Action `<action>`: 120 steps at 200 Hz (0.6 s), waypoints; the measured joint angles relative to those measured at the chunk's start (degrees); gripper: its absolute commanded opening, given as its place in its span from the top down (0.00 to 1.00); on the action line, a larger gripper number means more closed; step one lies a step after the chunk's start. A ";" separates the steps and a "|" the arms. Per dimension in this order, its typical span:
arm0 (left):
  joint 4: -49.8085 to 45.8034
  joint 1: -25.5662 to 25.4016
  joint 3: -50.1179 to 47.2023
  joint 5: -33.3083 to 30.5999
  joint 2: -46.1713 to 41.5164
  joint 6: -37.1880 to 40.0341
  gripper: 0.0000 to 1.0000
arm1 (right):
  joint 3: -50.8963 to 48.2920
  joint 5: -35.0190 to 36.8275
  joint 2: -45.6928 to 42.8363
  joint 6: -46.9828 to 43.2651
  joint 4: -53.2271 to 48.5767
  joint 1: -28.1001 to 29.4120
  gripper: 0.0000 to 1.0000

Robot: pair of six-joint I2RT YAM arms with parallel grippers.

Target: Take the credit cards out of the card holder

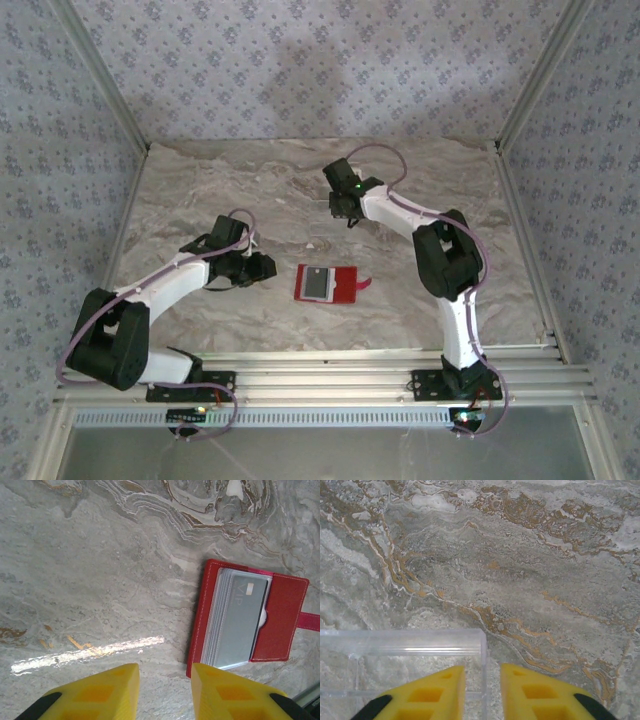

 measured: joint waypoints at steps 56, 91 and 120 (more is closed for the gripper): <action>-0.20 -3.93 3.08 0.17 4.24 -0.02 0.66 | -4.11 -2.08 -10.45 0.24 -2.19 -0.02 0.66; 0.48 -7.63 6.97 0.13 9.44 -0.24 0.64 | -9.88 -8.90 -18.16 0.94 -2.40 0.15 0.63; 1.64 -9.77 8.92 0.13 13.66 -1.05 0.64 | -17.29 -15.72 -21.88 2.21 -1.95 2.03 0.60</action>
